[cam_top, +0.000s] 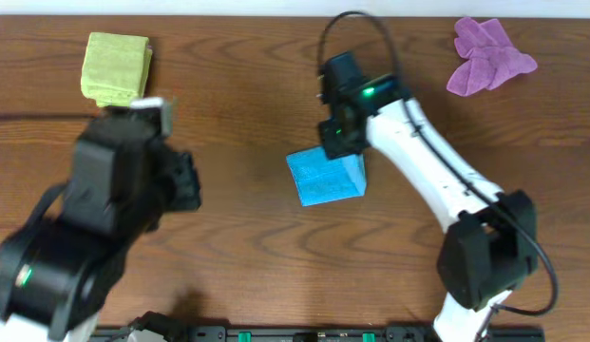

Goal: Fold the cloth

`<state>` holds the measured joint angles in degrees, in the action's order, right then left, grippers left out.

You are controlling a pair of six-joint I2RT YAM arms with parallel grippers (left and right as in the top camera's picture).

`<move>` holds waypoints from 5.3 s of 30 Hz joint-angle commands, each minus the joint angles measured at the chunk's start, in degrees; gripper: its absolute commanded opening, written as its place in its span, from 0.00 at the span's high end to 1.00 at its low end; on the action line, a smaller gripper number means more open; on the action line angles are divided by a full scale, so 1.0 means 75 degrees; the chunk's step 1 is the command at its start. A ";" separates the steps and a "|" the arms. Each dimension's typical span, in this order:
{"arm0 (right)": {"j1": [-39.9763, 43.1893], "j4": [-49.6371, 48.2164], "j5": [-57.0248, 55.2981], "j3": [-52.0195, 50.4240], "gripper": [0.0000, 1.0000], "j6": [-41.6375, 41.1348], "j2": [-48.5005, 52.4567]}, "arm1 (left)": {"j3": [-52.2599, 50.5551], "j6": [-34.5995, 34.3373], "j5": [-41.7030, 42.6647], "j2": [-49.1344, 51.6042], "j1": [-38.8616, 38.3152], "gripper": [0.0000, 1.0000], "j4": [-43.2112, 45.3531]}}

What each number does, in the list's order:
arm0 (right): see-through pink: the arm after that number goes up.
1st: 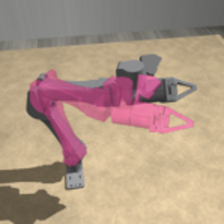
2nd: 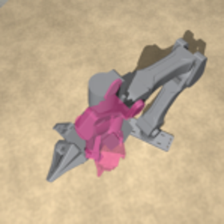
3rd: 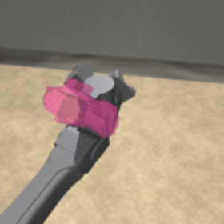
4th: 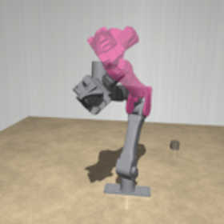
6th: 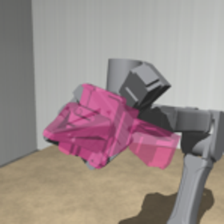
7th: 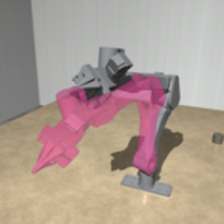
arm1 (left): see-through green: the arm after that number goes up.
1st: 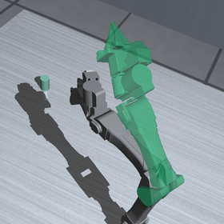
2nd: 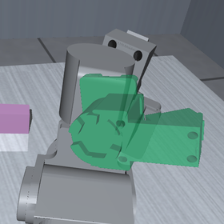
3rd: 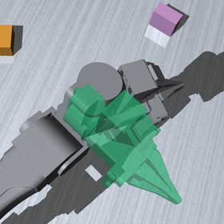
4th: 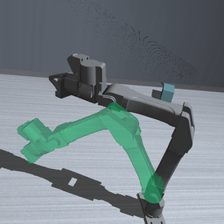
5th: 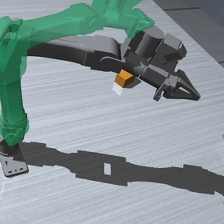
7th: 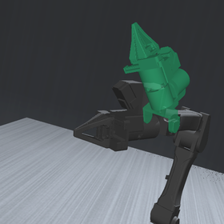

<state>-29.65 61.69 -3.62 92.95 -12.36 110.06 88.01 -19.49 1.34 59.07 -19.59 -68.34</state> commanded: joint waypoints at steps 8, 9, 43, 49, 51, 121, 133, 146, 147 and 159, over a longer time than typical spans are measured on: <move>-0.0519 0.0093 -0.0848 0.0000 0.99 -0.0507 0.0976 | 0.0044 -0.0038 0.0428 -0.0863 0.0023 0.94 -0.0711; -0.0527 0.0073 -0.0682 0.0000 0.99 -0.0527 0.1037 | 0.0044 -0.0035 0.0428 -0.0857 0.0023 0.94 -0.0729; -0.0353 -0.0277 0.1938 0.0023 0.99 -0.0746 0.0504 | -0.2049 -0.0210 0.0096 -0.0554 0.0023 0.81 0.0600; 0.0638 -0.0204 0.1728 0.0017 0.98 -0.0740 0.0382 | -0.3981 -0.0449 0.0994 -0.0035 0.0023 0.54 0.2667; 0.0880 -0.0219 0.1711 0.0015 0.98 -0.0685 0.0382 | -0.4503 -0.0475 0.1513 0.0309 0.0023 0.32 0.3471; 0.2314 -0.0274 0.1883 -0.0472 0.99 0.0522 -0.0154 | -0.3142 -0.2468 0.5304 0.3759 0.2296 0.95 1.0101; 0.2296 -0.0073 0.1888 -0.0472 0.98 0.0577 -0.0577 | -0.2955 -0.2550 0.5173 0.3707 0.5858 0.95 0.9862; 0.2055 0.0242 0.1941 -0.0472 0.99 0.0568 -0.0577 | -0.2873 -0.2314 0.5257 0.5455 0.6059 0.95 1.1663; 0.2037 0.0242 0.1944 -0.0472 0.99 0.0568 -0.0577 | -0.2786 -0.2308 0.5289 0.5645 0.6056 0.94 1.1727; 0.1740 0.0233 0.1938 -0.0472 0.98 0.0420 -0.0577 | -0.0551 -0.0481 0.6341 0.7242 0.6053 0.95 1.0643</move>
<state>-16.25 63.44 10.85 88.40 -8.88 106.65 81.41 -29.28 47.09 112.95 25.76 12.01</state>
